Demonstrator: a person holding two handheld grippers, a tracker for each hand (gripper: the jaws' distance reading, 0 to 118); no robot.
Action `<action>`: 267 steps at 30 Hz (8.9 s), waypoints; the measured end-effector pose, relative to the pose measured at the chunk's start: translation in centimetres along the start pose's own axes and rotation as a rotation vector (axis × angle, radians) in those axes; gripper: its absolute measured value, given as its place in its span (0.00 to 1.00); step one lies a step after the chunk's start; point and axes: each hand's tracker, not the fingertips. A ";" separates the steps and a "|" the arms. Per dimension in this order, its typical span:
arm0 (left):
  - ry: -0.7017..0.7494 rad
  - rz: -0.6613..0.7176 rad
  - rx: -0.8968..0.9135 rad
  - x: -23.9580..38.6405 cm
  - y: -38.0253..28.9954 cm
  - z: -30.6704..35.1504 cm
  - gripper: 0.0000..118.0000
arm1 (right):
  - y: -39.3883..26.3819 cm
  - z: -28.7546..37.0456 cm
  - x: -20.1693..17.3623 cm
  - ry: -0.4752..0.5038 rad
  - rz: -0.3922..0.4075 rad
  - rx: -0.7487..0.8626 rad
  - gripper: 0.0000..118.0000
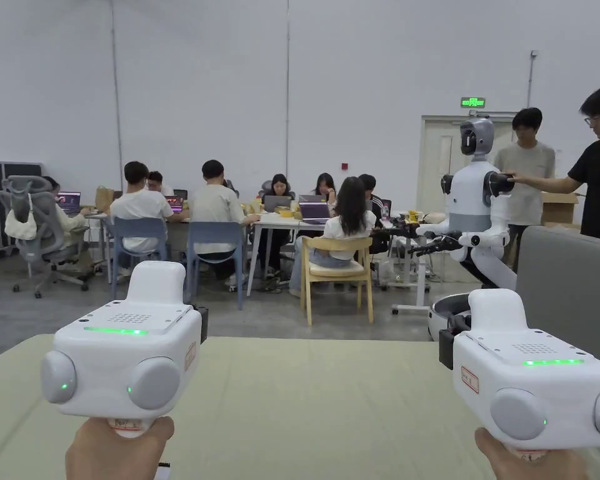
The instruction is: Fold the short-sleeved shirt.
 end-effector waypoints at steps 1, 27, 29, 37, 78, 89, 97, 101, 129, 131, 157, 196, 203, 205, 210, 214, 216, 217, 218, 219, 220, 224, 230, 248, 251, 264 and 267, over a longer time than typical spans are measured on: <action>0.018 0.005 -0.009 -0.8 -0.1 0.2 0.00 | 0.1 -0.2 -0.8 0.012 0.012 0.010 0.02; 0.408 0.192 -0.401 -29.1 -12.4 10.5 0.82 | -4.5 -4.2 -35.2 0.629 0.059 -0.110 0.02; 0.309 0.237 -0.491 -28.6 -15.7 7.0 0.83 | -5.5 -4.6 -33.8 0.610 0.080 -0.134 0.02; 0.215 0.141 -0.797 -24.0 -31.6 -6.5 0.83 | -12.3 -10.4 -28.1 0.483 0.198 -0.293 0.02; -0.743 0.048 -0.582 9.6 -19.9 -10.9 0.00 | -14.1 0.9 2.3 0.169 0.032 -0.343 0.02; -1.347 -0.524 -0.786 36.7 -28.5 0.0 0.00 | -17.0 7.4 15.3 -0.105 -0.054 -0.378 0.02; -1.300 -0.575 -0.967 40.0 -33.8 1.3 0.00 | -20.5 7.9 17.4 -0.132 -0.107 -0.437 0.02; -1.235 -0.406 -1.025 37.7 -32.8 -0.6 0.68 | -21.3 7.6 17.1 -0.116 -0.151 -0.451 0.02; -0.170 0.229 -0.772 -2.7 -25.5 0.5 0.53 | -22.2 6.8 7.5 0.050 -0.120 -0.505 0.02; -0.112 0.191 -0.811 -3.2 -27.4 -2.7 0.84 | -22.5 6.4 7.5 0.050 -0.103 -0.518 0.02; -0.114 0.079 -0.905 -2.6 -31.7 -8.1 0.04 | -27.8 0.8 7.1 0.050 -0.080 -0.685 0.02; -0.345 0.324 -0.527 -4.6 -15.7 -6.1 0.03 | -15.4 -6.6 11.1 0.044 -0.144 -0.454 0.07; -0.319 0.197 -0.294 -5.0 0.0 -9.3 0.03 | -0.2 -8.9 13.7 0.032 -0.173 -0.206 0.07; -0.288 0.180 -0.247 -5.5 4.5 -11.6 0.03 | 4.3 -10.5 13.9 0.023 -0.176 -0.159 0.07; -0.177 0.137 -0.141 -6.3 13.7 -17.0 0.03 | 13.9 -15.5 14.0 -0.025 -0.143 -0.049 0.07; -0.086 0.096 -0.084 -6.0 17.5 -20.6 0.03 | 18.3 -18.3 13.1 -0.044 -0.179 0.005 0.07; -0.055 0.069 -0.083 -5.6 17.6 -22.3 0.03 | 18.9 -20.4 13.3 -0.069 -0.182 0.008 0.07; -0.032 0.036 -0.071 -5.2 17.2 -22.4 0.03 | 18.7 -21.2 13.2 -0.074 -0.179 0.007 0.07; -0.004 0.014 -0.084 -4.9 16.6 -23.5 0.03 | 18.4 -22.0 13.1 -0.085 -0.180 0.001 0.07; 0.018 -0.007 -0.093 -4.7 15.9 -24.5 0.03 | 17.9 -22.8 13.1 -0.098 -0.188 -0.001 0.07; 0.042 -0.031 -0.117 -4.4 15.0 -25.7 0.03 | 16.7 -23.3 12.8 -0.110 -0.201 -0.010 0.07; 0.057 -0.106 -0.189 -3.6 9.9 -30.6 0.03 | 12.7 -27.5 13.5 -0.124 -0.222 -0.063 0.07; 0.001 -0.004 -0.368 -2.2 -1.7 -35.1 0.03 | 1.9 -31.4 13.6 -0.151 -0.186 -0.221 0.07; -0.084 -0.040 -0.540 -4.0 -16.5 -28.2 0.03 | -16.0 -23.3 14.6 -0.047 -0.203 -0.429 0.07; -0.098 -0.044 -0.581 -4.0 -19.7 -24.6 0.03 | -20.1 -20.1 14.2 -0.030 -0.218 -0.462 0.07; -0.126 0.014 -0.677 -6.0 -26.4 -10.6 0.03 | -28.3 -4.6 13.9 -0.014 -0.304 -0.523 0.07; -0.128 0.011 -0.699 -6.4 -26.5 -7.6 0.03 | -28.4 -1.5 14.5 -0.022 -0.300 -0.524 0.07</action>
